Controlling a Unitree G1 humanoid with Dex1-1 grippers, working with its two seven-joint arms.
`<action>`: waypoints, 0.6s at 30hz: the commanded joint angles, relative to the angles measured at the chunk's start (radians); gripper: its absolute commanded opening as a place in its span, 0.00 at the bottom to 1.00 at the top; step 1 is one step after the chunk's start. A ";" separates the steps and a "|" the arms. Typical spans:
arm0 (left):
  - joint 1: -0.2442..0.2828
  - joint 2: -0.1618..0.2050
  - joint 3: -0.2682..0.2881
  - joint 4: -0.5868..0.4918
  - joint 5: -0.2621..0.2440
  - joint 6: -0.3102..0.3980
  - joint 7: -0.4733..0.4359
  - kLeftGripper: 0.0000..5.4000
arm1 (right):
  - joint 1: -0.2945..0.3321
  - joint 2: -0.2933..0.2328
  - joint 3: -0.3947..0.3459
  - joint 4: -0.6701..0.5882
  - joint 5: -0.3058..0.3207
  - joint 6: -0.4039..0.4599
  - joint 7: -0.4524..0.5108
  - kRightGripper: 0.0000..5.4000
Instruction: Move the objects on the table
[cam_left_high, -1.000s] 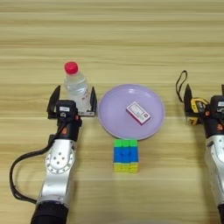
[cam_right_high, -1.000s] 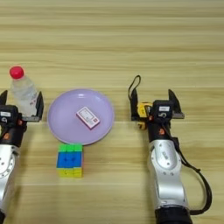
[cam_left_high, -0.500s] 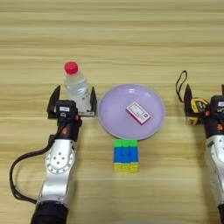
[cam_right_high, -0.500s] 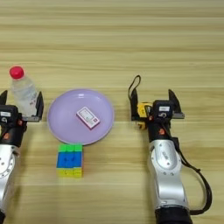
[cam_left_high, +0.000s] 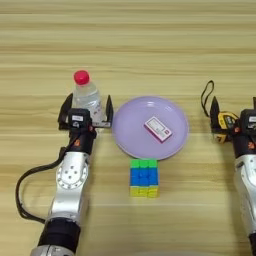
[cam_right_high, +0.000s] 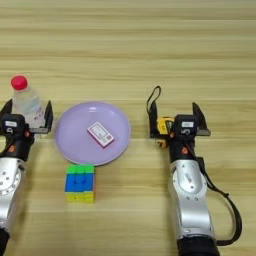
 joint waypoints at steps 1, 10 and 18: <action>-0.029 0.003 0.004 0.034 -0.006 -0.012 -0.005 1.00 | 0.003 0.007 0.000 0.000 -0.003 -0.002 -0.008 1.00; -0.059 0.007 0.014 0.081 0.001 -0.018 0.005 1.00 | 0.010 0.009 -0.002 -0.007 -0.002 -0.002 -0.010 1.00; -0.069 0.008 0.019 0.100 0.000 -0.023 0.010 0.96 | 0.010 0.009 -0.002 -0.006 -0.002 -0.002 -0.010 1.00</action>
